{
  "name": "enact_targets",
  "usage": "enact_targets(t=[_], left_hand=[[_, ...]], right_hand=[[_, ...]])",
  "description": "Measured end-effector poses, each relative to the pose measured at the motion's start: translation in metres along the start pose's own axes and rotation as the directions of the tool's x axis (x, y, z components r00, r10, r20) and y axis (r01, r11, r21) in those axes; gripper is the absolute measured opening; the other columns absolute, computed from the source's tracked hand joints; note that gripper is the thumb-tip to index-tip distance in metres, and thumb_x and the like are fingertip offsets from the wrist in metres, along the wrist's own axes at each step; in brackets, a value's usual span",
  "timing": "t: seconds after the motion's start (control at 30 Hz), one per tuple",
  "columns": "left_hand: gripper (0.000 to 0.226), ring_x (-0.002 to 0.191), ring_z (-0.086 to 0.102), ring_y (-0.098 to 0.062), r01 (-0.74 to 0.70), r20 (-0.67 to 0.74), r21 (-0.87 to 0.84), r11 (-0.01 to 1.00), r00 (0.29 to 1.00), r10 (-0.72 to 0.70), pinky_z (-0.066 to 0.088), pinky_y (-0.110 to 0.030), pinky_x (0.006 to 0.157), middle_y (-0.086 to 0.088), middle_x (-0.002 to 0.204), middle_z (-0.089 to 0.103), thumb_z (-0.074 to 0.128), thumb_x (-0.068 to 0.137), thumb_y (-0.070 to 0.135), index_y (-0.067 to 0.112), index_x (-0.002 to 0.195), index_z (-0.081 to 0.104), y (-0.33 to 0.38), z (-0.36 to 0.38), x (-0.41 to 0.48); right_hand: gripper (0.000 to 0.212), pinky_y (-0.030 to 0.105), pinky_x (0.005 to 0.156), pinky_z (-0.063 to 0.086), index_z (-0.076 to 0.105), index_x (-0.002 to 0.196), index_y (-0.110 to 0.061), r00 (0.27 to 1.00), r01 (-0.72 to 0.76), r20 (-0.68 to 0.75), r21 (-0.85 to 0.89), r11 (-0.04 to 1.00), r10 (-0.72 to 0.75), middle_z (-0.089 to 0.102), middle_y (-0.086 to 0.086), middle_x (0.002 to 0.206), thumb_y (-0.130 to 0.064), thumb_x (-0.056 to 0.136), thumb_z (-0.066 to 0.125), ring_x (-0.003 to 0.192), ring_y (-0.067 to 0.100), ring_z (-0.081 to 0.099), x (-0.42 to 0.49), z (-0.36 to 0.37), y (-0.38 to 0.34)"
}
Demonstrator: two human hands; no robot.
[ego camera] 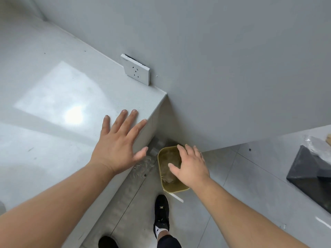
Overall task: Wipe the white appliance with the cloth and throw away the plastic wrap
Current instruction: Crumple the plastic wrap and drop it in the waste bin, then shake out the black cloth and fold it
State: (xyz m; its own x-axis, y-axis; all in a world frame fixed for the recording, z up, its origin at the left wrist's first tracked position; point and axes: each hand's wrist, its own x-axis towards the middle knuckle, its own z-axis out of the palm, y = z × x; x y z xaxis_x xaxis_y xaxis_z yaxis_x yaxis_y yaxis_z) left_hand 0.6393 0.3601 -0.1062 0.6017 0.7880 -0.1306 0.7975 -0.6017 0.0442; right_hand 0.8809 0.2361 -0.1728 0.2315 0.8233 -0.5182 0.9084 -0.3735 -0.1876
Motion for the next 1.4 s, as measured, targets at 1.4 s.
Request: enact_targets(t=[1.4], left_hand=[[0.094,0.161,0.014,-0.022,0.154,-0.538,-0.166,0.974,0.813,-0.220,0.012,-0.054,0.130,0.005,0.175,0.017,0.036,0.081,0.089,0.041,0.162,0.026,-0.076,-0.382,-0.131]], right_hand=[[0.085,0.047,0.130,0.002,0.010,0.164,-0.038,0.629,0.368,-0.684,-0.155,0.917,-0.369,0.007,-0.002,0.175,-0.081,0.090,0.017,0.161,0.026,-0.005,-0.198,-0.369,-0.230]])
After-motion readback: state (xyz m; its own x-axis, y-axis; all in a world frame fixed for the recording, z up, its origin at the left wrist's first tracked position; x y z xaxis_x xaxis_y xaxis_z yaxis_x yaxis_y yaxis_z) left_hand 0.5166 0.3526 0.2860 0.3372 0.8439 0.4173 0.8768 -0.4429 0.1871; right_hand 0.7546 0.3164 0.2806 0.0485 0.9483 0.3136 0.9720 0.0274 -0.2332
